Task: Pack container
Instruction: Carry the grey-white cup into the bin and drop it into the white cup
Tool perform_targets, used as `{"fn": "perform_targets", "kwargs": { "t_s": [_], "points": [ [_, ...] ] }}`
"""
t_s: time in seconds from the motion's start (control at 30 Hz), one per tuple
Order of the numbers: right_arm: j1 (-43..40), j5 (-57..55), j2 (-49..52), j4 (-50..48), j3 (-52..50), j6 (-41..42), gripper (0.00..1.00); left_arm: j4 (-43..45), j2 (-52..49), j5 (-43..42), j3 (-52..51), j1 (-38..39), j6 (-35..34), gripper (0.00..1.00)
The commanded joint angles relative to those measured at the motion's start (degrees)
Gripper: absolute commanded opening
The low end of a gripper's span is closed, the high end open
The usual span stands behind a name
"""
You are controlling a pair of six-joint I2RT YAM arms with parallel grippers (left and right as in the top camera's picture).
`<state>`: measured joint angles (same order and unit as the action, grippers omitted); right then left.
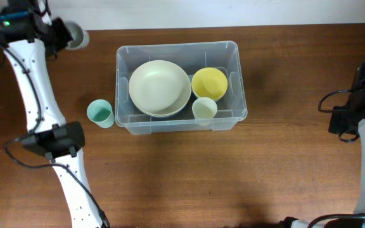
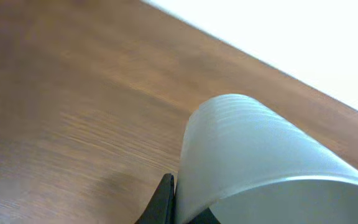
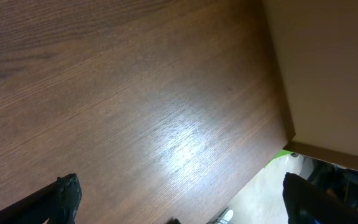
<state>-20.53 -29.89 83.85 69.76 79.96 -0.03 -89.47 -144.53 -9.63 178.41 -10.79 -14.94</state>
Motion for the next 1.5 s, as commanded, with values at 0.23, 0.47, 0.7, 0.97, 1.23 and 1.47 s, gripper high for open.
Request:
{"fn": "perform_targets", "kwargs": {
  "t_s": [0.23, 0.47, 0.7, 0.97, 1.23, 1.47],
  "points": [
    [-0.22, -0.09, 0.2, -0.2, -0.31, 0.26, 0.99, -7.23, 12.31, -7.58, 0.31, 18.99, 11.72, 0.01],
    [-0.22, -0.09, 0.2, -0.2, -0.31, 0.24, 0.99, -7.23, 12.24, -3.65, -8.96, 32.15, 13.31, 0.01],
    [-0.22, -0.09, 0.2, -0.2, -0.31, 0.24, 0.99, -7.23, 12.24, -0.2, -22.45, 38.1, 11.76, 0.01],
    [-0.22, -0.09, 0.2, -0.2, -0.31, 0.26, 0.99, -5.11, 12.22, -0.61, -29.83, 40.3, 11.78, 0.01],
    [-0.22, -0.09, 0.2, -0.2, -0.31, 0.24, 0.99, 0.2, 12.22, -0.66, -36.04, 41.29, 11.74, 0.01],
    [-0.22, -0.09, 0.2, -0.2, -0.31, 0.24, 0.99, 2.1, 12.22, -0.61, -40.09, 41.4, 11.76, 0.01]
  ]
}}
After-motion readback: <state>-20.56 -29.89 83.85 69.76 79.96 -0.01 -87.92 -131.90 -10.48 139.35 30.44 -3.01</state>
